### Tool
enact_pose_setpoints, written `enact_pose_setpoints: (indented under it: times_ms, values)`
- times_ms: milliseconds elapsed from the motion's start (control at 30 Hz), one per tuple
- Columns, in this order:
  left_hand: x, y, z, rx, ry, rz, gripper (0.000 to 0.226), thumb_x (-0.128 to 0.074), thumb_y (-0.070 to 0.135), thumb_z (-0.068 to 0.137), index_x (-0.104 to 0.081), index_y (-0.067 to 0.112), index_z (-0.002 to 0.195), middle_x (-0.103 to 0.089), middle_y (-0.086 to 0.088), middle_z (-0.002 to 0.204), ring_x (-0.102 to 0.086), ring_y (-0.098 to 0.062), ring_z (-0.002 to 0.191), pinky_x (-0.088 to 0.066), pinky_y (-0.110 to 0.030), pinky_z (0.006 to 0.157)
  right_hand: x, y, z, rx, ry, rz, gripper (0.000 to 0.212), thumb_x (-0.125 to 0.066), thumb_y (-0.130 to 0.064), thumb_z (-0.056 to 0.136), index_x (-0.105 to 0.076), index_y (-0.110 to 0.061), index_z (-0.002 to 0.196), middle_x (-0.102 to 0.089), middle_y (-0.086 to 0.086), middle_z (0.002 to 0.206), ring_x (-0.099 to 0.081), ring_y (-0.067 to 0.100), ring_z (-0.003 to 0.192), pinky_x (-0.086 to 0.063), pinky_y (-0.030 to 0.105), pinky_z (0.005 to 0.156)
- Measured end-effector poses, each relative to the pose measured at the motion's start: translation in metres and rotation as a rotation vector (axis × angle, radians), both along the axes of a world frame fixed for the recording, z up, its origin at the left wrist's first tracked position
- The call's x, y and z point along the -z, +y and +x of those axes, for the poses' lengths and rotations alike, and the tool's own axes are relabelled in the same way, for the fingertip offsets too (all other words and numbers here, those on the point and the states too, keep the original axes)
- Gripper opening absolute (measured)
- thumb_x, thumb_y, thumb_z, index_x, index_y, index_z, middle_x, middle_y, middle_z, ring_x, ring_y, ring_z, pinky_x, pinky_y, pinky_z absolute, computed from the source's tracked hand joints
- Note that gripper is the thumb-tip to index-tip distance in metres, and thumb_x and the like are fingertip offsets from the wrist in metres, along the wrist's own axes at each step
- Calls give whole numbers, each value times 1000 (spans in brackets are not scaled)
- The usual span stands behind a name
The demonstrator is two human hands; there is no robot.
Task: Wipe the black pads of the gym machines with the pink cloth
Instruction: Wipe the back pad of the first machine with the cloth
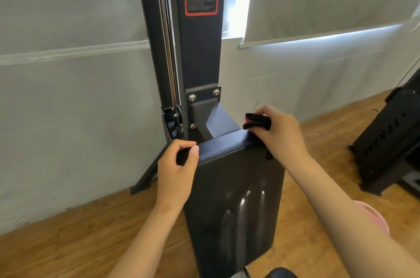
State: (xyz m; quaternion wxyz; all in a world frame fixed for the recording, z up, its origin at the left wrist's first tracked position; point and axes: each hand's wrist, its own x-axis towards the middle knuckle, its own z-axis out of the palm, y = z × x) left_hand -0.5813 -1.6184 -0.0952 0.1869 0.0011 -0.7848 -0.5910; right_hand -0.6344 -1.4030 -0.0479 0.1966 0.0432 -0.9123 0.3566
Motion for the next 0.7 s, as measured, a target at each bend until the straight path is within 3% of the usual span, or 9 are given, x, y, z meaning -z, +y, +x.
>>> enact_pose_setpoints:
  times_ms: [133,300,367,500,700]
  values:
    - [1,0,-1,0,17,13,12,-57,16,92,-65,25,90,-66,15,89,-59,3,91,-42,-4,77,-2,18,-10,50,8,-47,13,-75,-20,80,-66,-19,89,-65,0,73,-60,16,67,-43,28,58]
    - [1,1,-2,-7,31,14,16,-57,13,93,-64,26,87,-65,19,86,-59,2,90,-41,-4,76,-8,33,-32,148,-38,-73,9,-71,-20,82,-63,-20,85,-64,4,75,-60,13,57,-40,22,38]
    - [1,1,-2,-8,28,10,16,-57,14,93,-64,27,87,-65,21,88,-59,2,91,-41,-5,76,-6,35,-34,154,-38,-84,8,-70,-20,83,-65,-16,88,-64,5,77,-60,16,61,-39,20,40]
    - [1,1,0,-13,23,31,15,-57,15,94,-64,27,88,-65,22,88,-59,4,91,-42,-5,76,-3,42,-32,167,-52,-112,16,-71,-23,83,-67,-12,94,-66,5,84,-61,20,80,-40,26,63]
    - [0,2,1,-13,15,42,13,-56,16,93,-65,26,90,-65,24,92,-59,6,93,-42,-11,78,4,57,-14,157,-48,-173,21,-72,-28,85,-65,-14,99,-65,-1,88,-59,14,81,-41,14,61]
